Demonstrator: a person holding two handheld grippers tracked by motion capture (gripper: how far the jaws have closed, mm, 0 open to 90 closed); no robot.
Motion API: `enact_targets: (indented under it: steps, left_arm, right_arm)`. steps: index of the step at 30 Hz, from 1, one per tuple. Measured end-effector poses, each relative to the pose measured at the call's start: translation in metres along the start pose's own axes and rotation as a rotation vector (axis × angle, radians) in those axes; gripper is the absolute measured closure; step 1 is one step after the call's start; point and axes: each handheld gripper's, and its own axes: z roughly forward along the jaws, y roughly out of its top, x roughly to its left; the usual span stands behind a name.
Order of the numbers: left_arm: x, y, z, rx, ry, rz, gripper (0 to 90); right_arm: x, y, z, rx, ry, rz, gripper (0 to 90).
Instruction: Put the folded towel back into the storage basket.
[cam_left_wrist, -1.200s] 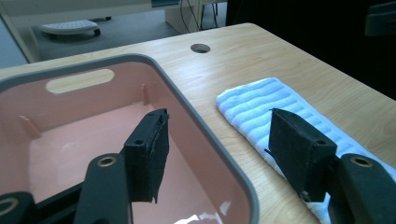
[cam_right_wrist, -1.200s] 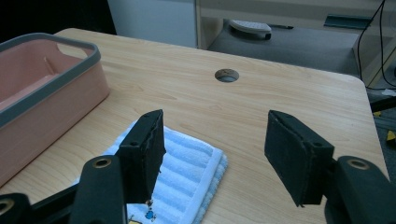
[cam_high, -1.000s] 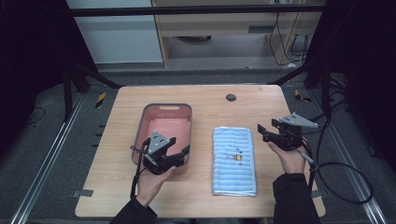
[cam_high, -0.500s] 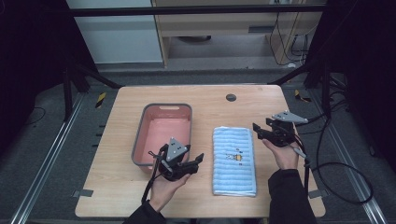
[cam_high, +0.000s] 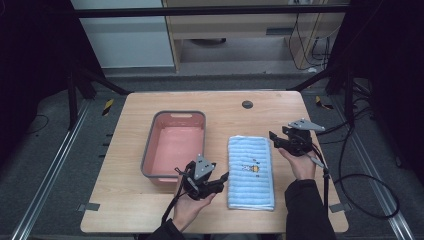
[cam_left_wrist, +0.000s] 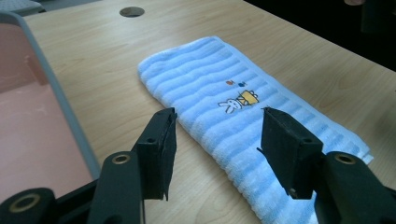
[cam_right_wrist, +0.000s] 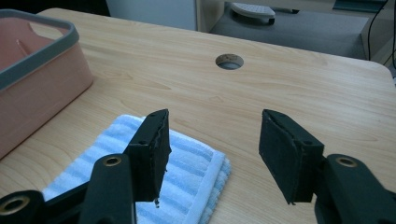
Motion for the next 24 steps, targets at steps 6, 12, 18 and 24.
enact_targets:
  steps: [6, 12, 18, 24]
  left_arm:
    - [-0.006, -0.007, 0.009, 0.015, -0.007, 0.006, 46.1]
    - [-0.009, -0.016, 0.017, 0.034, -0.015, -0.007, 46.3]
    - [-0.011, -0.024, 0.025, 0.052, -0.019, -0.018, 46.7]
    - [-0.014, -0.029, 0.031, 0.065, -0.021, -0.016, 47.5]
  right_arm:
    - [-0.001, -0.005, 0.009, 0.013, 0.0, 0.005, 43.5]
    - [-0.002, -0.01, 0.018, 0.03, 0.002, 0.004, 43.9]
    - [-0.003, -0.016, 0.027, 0.057, 0.004, 0.003, 44.7]
    - [-0.002, -0.021, 0.036, 0.084, 0.014, 0.001, 45.4]
